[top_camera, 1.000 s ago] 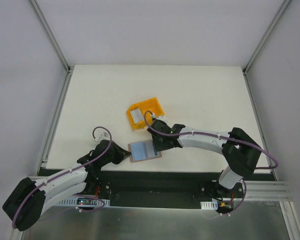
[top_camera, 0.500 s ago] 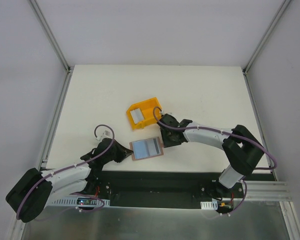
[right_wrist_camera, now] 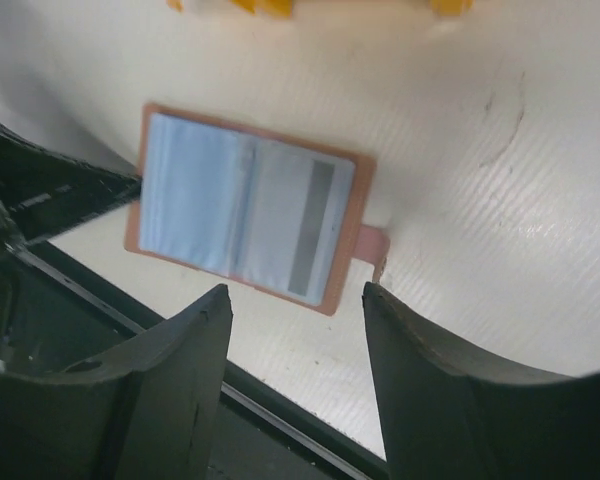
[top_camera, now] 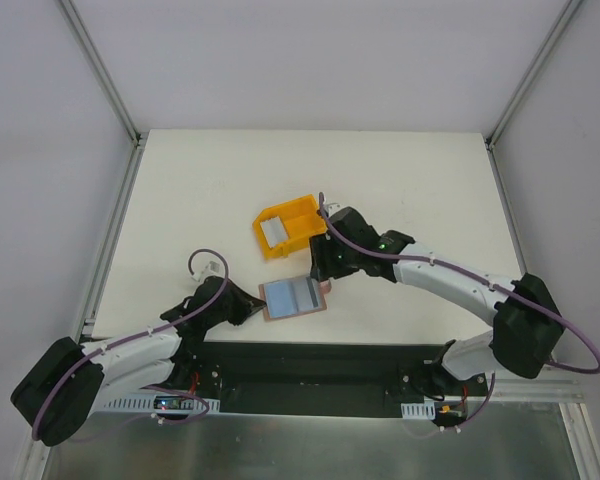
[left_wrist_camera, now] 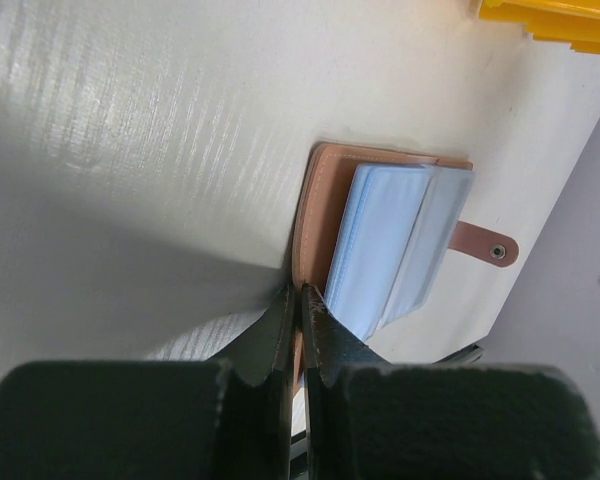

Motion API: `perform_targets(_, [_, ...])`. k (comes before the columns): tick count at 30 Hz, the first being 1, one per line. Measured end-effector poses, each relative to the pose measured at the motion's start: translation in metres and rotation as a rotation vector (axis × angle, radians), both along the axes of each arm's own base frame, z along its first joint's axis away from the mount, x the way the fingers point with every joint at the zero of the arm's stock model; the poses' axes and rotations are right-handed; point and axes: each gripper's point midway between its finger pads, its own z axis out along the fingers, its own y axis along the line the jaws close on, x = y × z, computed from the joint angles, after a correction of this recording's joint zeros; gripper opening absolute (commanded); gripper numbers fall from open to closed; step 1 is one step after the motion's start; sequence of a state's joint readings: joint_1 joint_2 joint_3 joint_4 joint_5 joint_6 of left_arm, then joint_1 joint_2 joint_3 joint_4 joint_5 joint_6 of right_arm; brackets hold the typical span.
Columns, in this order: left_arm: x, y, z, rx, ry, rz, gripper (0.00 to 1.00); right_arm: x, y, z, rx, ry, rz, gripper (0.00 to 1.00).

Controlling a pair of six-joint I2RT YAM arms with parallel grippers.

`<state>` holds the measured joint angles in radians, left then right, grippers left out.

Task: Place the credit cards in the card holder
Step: Turn over the card slot in the card holder, then move the storage box to the center of the board.

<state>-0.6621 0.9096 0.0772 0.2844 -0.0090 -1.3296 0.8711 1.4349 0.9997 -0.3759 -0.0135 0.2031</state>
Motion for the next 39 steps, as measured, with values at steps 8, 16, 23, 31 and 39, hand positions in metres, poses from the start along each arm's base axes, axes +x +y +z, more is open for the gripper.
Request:
perform_targets(8, [-0.002,0.002,0.001,-0.002,-0.009,0.000,0.00,0.064,0.015,0.057,0.044,-0.142,-0.069,0.60])
perform_targets(16, [-0.004,0.003,0.002,-0.003,-0.012,-0.002,0.00,0.141,0.003,0.035,-0.062,-0.138,-0.223,0.59])
perform_targets(23, [-0.004,0.004,0.002,-0.003,-0.013,-0.002,0.00,0.175,-0.001,0.001,-0.138,-0.088,-0.226,0.51])
perform_targets(31, [-0.004,0.004,0.002,-0.004,-0.015,-0.002,0.00,0.175,0.001,-0.020,-0.169,-0.049,-0.170,0.39])
perform_targets(39, [-0.004,0.004,0.007,-0.015,-0.032,-0.004,0.00,0.165,-0.010,-0.037,-0.211,-0.038,-0.120,0.26])
